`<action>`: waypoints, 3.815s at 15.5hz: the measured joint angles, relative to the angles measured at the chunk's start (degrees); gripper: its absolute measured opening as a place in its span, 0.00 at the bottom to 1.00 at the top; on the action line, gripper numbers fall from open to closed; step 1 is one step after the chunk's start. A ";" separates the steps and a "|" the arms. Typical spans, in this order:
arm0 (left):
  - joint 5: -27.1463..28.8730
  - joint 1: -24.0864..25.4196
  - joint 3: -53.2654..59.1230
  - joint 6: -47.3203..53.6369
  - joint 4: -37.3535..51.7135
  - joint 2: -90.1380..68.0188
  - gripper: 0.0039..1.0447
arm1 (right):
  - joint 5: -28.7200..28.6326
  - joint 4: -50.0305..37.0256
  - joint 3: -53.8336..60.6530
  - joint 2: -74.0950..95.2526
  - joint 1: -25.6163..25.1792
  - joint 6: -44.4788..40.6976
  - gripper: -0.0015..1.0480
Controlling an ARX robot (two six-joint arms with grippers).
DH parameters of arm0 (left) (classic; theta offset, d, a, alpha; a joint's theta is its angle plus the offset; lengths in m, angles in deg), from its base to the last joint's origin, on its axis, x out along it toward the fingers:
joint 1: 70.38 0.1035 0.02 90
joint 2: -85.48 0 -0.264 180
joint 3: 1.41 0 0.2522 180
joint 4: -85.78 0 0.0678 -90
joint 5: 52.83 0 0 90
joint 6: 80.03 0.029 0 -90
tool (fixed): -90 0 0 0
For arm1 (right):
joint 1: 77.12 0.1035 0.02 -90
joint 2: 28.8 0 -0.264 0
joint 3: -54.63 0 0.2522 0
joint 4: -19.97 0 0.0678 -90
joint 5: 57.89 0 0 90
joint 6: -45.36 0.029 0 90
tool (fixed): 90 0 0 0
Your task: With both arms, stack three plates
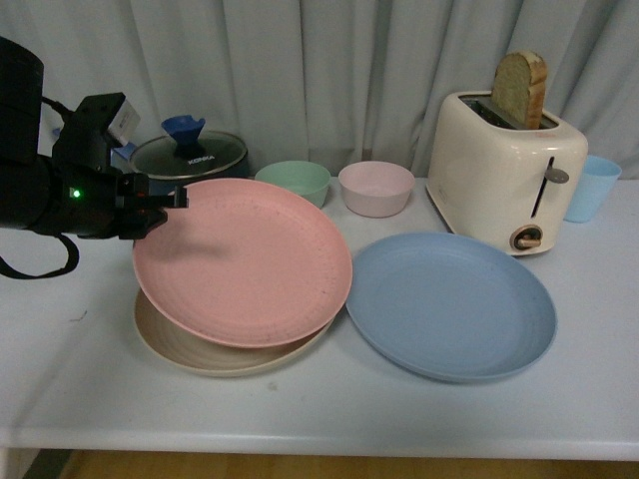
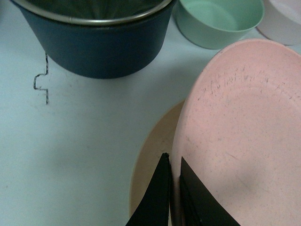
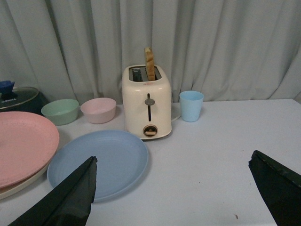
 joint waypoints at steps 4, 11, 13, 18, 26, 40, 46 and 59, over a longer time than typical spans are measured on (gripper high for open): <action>-4.61 4.26 11.10 -11.85 8.50 21.14 0.94 | 0.00 -0.02 0.00 0.00 0.00 0.00 0.94; 3.50 5.20 21.07 -5.68 17.07 35.04 0.84 | 0.00 -0.02 0.00 0.00 0.00 0.00 0.94; 5.73 5.01 23.26 -4.20 18.91 38.07 0.79 | 0.00 -0.02 0.00 0.00 0.00 0.00 0.94; 10.40 0.98 36.37 -0.02 16.48 56.83 0.41 | 0.00 0.00 0.00 0.00 0.00 0.00 0.94; 10.95 1.55 61.81 0.17 7.85 89.55 0.01 | 0.02 -0.02 0.00 0.00 0.00 0.00 0.94; 10.97 1.55 63.69 0.20 -3.10 103.56 0.01 | 0.00 -0.02 0.00 0.00 0.00 0.00 0.94; 10.95 1.55 63.69 0.20 -8.46 108.56 0.01 | 0.00 -0.02 0.00 0.00 0.00 0.00 0.94; 11.02 1.55 63.65 0.24 -18.84 118.29 0.61 | -51.19 -24.28 -2.38 28.39 -14.01 -5.14 0.94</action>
